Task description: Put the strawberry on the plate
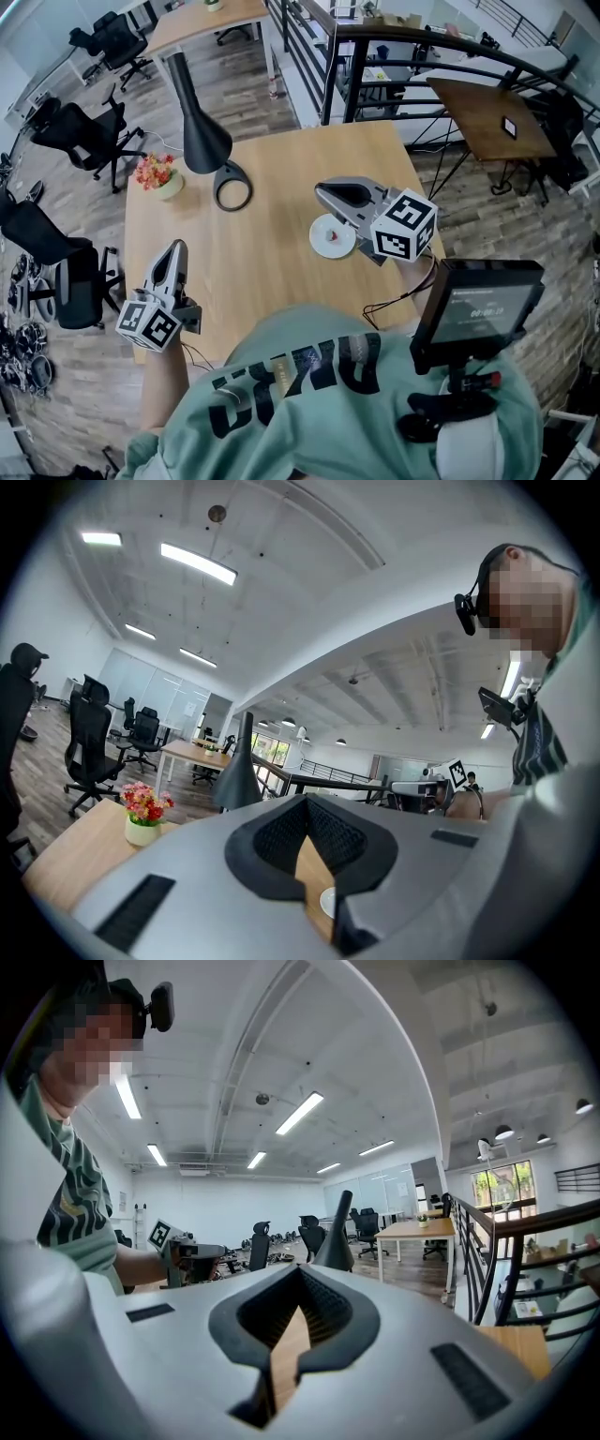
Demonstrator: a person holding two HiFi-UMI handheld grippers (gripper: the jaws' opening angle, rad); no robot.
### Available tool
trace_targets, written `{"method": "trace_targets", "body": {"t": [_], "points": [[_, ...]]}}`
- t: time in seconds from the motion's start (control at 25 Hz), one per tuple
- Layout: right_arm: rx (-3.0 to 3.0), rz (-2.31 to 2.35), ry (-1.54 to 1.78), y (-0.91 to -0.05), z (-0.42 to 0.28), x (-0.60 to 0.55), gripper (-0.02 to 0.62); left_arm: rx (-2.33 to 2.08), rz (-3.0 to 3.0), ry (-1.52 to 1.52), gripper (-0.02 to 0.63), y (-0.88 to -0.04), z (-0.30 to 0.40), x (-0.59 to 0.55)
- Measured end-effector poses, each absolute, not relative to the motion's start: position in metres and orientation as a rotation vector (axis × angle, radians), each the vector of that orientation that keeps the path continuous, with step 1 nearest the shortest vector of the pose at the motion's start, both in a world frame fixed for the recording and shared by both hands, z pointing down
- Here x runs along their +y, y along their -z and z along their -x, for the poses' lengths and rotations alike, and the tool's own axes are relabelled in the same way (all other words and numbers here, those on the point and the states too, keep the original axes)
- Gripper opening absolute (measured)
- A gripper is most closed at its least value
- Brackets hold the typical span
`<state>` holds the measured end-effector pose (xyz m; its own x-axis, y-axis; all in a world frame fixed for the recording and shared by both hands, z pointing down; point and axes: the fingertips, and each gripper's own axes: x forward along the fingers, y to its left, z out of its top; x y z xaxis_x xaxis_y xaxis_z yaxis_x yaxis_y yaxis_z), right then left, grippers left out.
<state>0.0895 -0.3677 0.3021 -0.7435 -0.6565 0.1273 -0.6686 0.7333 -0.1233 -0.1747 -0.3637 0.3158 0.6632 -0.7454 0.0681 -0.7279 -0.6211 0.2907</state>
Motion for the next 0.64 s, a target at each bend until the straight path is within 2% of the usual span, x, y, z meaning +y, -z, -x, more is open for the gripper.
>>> {"method": "trace_targets", "body": {"t": [0.64], "points": [[-2.85,-1.082,-0.236,-0.2986,-0.0839,-0.3619,0.005,-1.169,-2.583,0.1,0.003,-0.3157,0.1807,-0.358]]}}
